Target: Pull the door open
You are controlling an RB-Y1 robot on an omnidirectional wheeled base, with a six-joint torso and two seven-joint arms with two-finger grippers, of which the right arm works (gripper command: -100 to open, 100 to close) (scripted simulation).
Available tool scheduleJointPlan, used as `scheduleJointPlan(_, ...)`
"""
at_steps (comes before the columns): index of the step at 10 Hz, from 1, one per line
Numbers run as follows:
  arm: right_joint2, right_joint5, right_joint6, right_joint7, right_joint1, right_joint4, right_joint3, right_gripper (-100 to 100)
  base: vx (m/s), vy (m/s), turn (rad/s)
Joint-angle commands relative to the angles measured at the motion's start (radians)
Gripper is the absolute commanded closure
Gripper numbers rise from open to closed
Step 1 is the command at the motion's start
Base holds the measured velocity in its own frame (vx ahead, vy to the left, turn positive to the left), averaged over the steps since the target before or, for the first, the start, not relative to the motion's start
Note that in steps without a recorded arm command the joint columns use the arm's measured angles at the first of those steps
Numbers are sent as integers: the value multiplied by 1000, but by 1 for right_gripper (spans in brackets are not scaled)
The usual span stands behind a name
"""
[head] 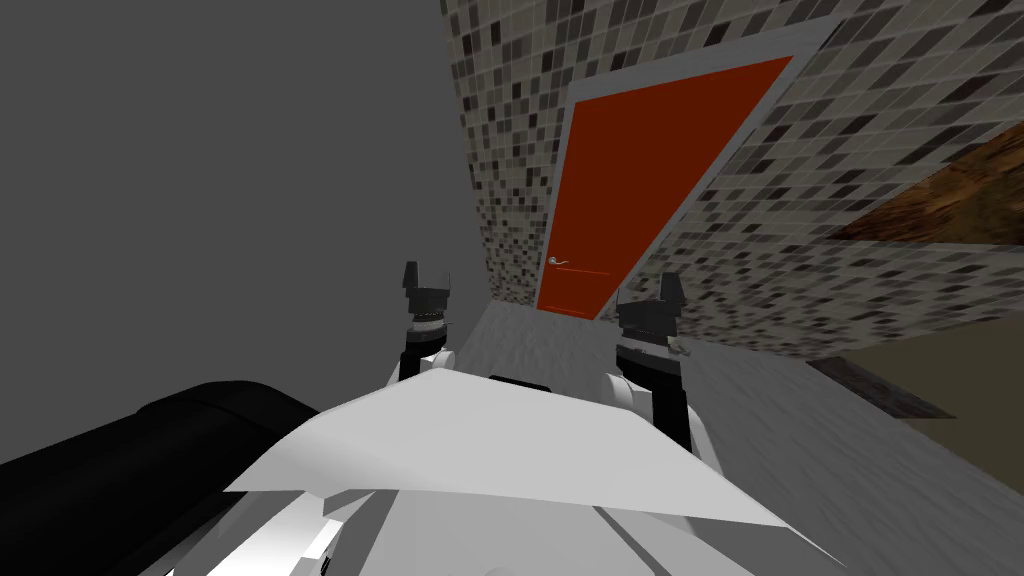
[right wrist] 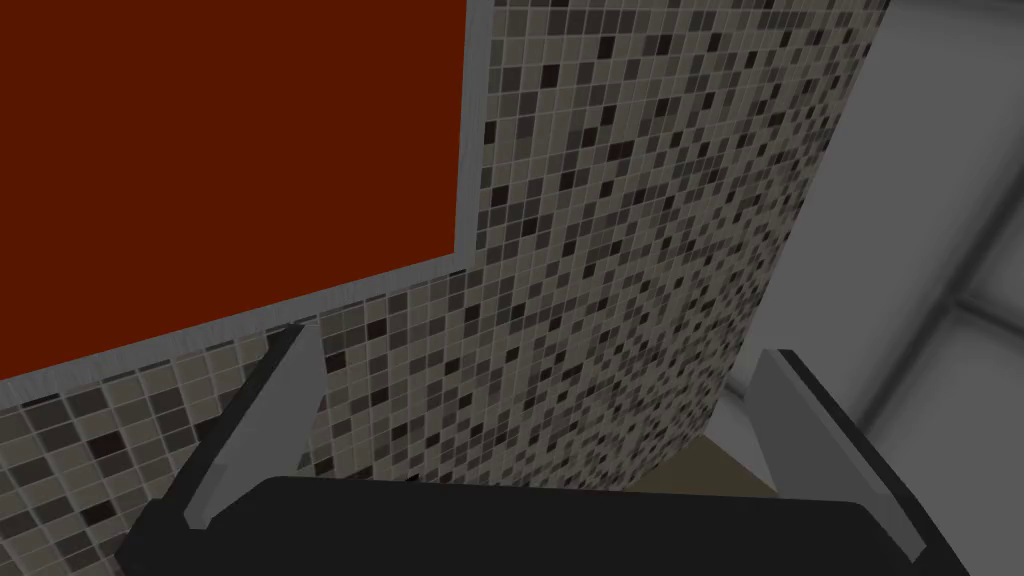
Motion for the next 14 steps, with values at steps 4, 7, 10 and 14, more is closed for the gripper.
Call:
scheduleJointPlan(4, -23, -21, -16, 10, -2, 53, 0, -100, 144, 6, 19)
scheduleJointPlan(7, -45, -45, -33, 20, -5, 111, 0, -100, 195, 19, 34)
scheduleJointPlan(10, -71, -75, -55, 34, -8, 186, -1, -100, 201, 11, 44)
scheduleJointPlan(14, -103, -117, -86, 52, -12, 290, -1, -100, 166, 14, 41)
